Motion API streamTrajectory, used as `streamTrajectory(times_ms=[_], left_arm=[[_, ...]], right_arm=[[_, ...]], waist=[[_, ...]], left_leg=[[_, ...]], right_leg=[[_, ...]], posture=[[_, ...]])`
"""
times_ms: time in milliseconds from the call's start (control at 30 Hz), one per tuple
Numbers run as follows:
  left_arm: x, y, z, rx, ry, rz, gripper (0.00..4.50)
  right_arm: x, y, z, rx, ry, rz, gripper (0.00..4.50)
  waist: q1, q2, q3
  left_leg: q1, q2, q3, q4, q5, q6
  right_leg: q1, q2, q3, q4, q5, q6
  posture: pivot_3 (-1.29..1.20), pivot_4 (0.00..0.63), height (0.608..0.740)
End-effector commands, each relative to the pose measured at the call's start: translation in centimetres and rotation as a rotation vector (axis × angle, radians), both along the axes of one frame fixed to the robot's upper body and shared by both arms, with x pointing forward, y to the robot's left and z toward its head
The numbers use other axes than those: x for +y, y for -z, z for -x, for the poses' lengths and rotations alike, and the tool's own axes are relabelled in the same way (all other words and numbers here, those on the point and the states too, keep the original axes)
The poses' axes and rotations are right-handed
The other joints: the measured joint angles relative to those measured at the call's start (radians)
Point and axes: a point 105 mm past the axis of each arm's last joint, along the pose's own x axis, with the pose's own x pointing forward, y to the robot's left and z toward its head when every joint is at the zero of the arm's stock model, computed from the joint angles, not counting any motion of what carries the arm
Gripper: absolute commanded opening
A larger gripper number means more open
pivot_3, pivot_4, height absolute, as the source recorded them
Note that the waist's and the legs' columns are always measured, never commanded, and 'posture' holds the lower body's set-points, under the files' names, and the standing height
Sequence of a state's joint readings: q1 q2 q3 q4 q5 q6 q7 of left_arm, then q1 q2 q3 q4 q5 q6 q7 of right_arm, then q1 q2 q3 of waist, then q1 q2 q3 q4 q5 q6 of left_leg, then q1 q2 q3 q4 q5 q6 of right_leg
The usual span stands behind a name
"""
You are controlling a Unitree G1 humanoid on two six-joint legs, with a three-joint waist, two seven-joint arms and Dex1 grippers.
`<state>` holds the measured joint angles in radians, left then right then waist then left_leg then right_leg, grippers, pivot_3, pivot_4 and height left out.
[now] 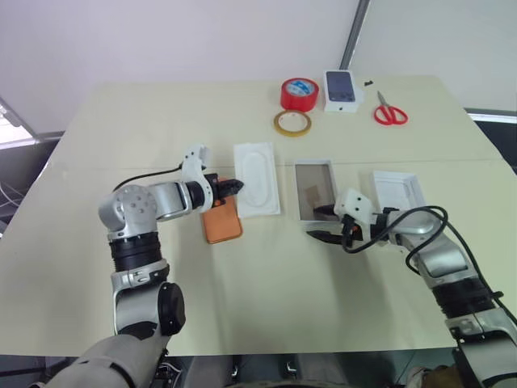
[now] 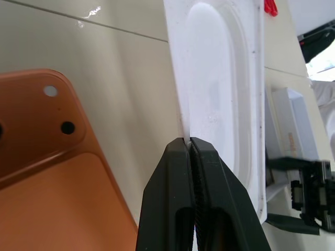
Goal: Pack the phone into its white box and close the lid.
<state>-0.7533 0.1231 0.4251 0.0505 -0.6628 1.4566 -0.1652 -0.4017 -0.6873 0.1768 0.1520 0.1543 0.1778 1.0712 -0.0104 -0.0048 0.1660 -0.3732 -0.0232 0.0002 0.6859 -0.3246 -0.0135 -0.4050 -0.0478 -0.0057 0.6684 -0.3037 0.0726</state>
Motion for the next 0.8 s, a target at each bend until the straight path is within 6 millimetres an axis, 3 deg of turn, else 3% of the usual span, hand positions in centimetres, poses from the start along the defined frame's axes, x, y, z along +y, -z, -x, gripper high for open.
streamTrajectory(times_ms=[33, 100, 133, 300, 467, 633, 733, 800], left_arm=[[-0.1, -1.8, 0.1, -0.067, -0.007, 0.013, 0.00], [-0.2, -1.9, 0.0, -0.069, -0.010, 0.023, 0.00], [-0.3, -2.0, 0.0, -0.069, -0.011, 0.025, 0.00], [-1.3, -3.8, 0.0, -0.065, 0.016, 0.154, 0.00], [-2.3, -4.4, 0.7, -0.057, 0.077, 0.168, 0.00], [-2.8, -2.7, 1.6, -0.019, 0.120, 0.096, 0.00], [-3.4, -1.8, 2.4, -0.011, 0.155, 0.069, 0.00], [-3.6, -1.5, 2.8, -0.012, 0.172, 0.061, 0.00]], right_arm=[[-0.6, -0.5, -0.1, -0.007, -0.015, 0.023, 1.24], [-0.2, -0.6, 0.1, -0.014, -0.029, 0.019, 0.20], [0.0, -0.7, 0.3, -0.014, -0.038, 0.016, 0.04], [3.2, -0.9, 1.9, -0.042, -0.087, -0.032, 0.04], [6.1, -0.2, 4.3, -0.044, -0.154, -0.054, 0.04], [6.5, 0.5, 5.3, -0.013, -0.205, -0.039, 0.04], [6.1, 0.2, 5.3, -0.018, -0.205, -0.028, 0.92], [5.7, 0.0, 5.2, -0.008, -0.189, -0.028, 1.94]], waist=[[0.000, 0.000, 0.000], [0.000, 0.000, 0.000], [0.000, 0.000, 0.000], [0.002, -0.001, 0.001], [-0.001, -0.001, 0.000], [-0.001, -0.001, 0.000], [0.000, -0.001, 0.000], [0.000, -0.001, 0.000]], left_leg=[[0.000, 0.000, 0.000, 0.000, 0.000, 0.000], [0.000, 0.000, 0.000, 0.000, 0.000, 0.000], [0.000, 0.000, 0.000, 0.000, 0.000, 0.000], [-0.001, 0.000, -0.001, 0.000, 0.000, 0.000], [-0.001, 0.000, -0.001, 0.000, 0.000, -0.001], [0.000, 0.000, -0.001, 0.000, 0.001, -0.002], [0.000, 0.000, -0.002, 0.000, 0.001, -0.002], [0.000, 0.000, -0.002, 0.000, 0.001, -0.002]], right_leg=[[0.000, 0.000, 0.000, 0.000, 0.000, 0.000], [0.000, 0.000, 0.000, 0.000, 0.000, 0.000], [0.000, 0.000, 0.000, 0.000, 0.000, 0.000], [-0.001, 0.000, 0.000, 0.000, 0.000, 0.000], [-0.001, 0.000, 0.000, 0.000, 0.000, 0.000], [-0.001, 0.000, 0.000, 0.001, 0.000, 0.000], [-0.001, 0.001, 0.000, 0.001, 0.000, 0.000], [-0.001, 0.000, 0.000, 0.001, 0.000, 0.000]], posture=[[0.00, 0.150, 0.740], [0.00, 0.150, 0.740], [0.00, 0.150, 0.740], [0.00, 0.150, 0.740], [0.00, 0.150, 0.740], [0.00, 0.150, 0.740], [0.00, 0.150, 0.740], [0.00, 0.150, 0.740]])
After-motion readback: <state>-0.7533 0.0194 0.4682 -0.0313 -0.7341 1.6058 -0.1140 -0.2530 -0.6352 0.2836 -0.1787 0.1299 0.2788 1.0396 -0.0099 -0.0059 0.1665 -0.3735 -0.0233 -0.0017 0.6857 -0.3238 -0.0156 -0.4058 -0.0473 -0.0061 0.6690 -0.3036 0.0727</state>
